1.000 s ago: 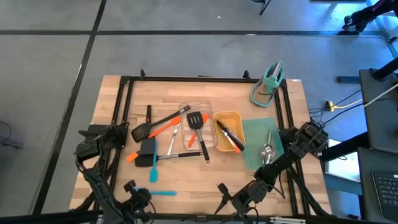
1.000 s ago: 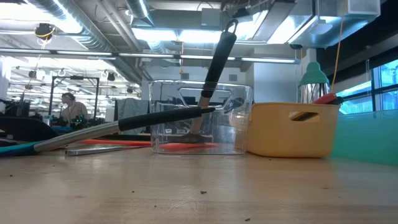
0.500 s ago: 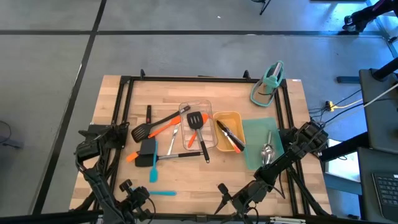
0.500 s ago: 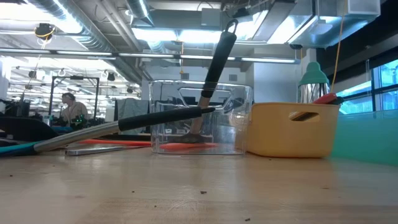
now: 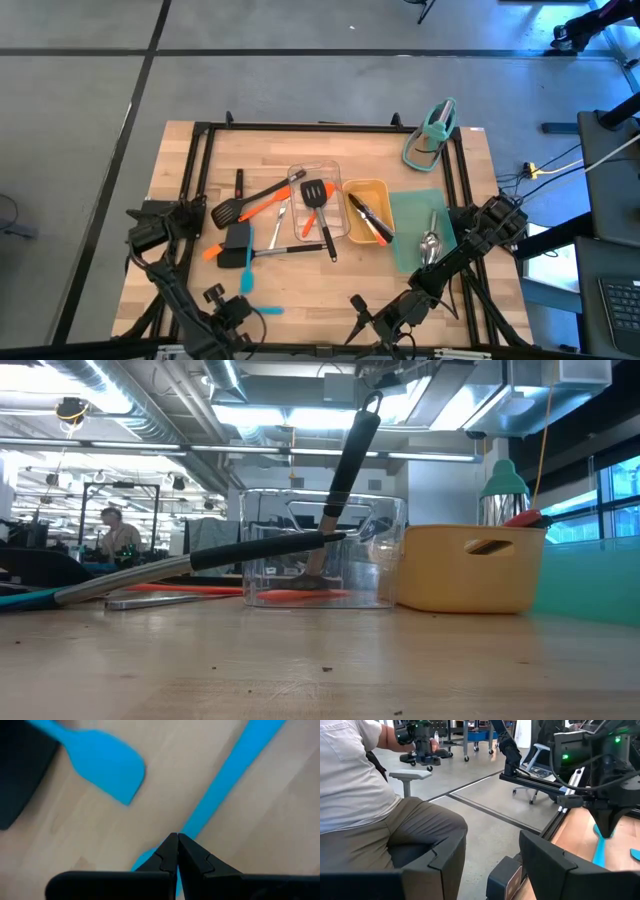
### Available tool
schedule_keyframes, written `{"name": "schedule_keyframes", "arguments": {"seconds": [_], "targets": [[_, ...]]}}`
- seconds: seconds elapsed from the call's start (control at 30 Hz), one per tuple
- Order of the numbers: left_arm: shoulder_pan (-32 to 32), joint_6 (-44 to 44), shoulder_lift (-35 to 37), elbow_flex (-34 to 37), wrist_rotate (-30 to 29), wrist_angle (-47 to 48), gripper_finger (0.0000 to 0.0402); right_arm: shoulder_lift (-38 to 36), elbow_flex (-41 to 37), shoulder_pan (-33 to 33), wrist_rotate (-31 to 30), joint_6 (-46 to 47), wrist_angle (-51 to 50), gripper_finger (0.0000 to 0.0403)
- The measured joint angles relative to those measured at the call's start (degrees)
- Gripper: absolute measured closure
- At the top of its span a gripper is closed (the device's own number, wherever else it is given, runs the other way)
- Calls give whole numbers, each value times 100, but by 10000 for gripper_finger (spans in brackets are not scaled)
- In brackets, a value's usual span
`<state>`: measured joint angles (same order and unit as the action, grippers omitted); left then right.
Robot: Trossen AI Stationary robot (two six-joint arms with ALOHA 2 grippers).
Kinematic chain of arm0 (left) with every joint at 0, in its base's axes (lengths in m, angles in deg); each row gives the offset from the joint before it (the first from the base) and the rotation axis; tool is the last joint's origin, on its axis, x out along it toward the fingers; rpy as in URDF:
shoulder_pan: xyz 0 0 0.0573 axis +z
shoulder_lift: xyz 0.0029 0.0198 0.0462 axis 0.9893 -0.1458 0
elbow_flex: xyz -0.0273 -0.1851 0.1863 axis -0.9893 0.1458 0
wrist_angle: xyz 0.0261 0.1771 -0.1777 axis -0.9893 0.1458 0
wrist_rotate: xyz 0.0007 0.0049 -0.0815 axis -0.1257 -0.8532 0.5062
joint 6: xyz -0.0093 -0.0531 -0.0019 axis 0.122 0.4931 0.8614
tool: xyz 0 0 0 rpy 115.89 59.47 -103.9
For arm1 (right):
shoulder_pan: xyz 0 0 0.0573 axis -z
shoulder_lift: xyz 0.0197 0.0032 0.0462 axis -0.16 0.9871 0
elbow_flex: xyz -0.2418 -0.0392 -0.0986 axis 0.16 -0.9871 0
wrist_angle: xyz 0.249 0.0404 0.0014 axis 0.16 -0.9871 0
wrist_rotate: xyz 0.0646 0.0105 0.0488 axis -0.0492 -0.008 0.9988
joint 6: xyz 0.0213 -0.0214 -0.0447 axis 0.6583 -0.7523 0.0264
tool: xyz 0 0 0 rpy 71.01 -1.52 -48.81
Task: Pick & Place Kitchen Items
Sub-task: Put the blue spatula into the transparent bin
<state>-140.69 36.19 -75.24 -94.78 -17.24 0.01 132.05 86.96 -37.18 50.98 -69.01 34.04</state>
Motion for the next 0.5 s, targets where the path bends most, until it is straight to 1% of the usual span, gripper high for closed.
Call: {"name": "schedule_keyframes", "arguments": {"seconds": [0.07,0.3,0.37,0.43,0.5], "targets": [[101,-117,-24,23,-251,-114,399,0,0,0,0,0,1,215],[470,-828,-20,4,-377,-476,399,-2,2,21,-28,71,-26,215],[540,-835,-34,4,-648,-598,399,-2,2,22,-31,109,-49,215],[617,-808,-75,6,-1118,-647,399,-2,2,22,-31,111,-47,215],[683,-702,-88,9,-1610,-347,399,-2,2,22,-31,111,-46,215]]}}
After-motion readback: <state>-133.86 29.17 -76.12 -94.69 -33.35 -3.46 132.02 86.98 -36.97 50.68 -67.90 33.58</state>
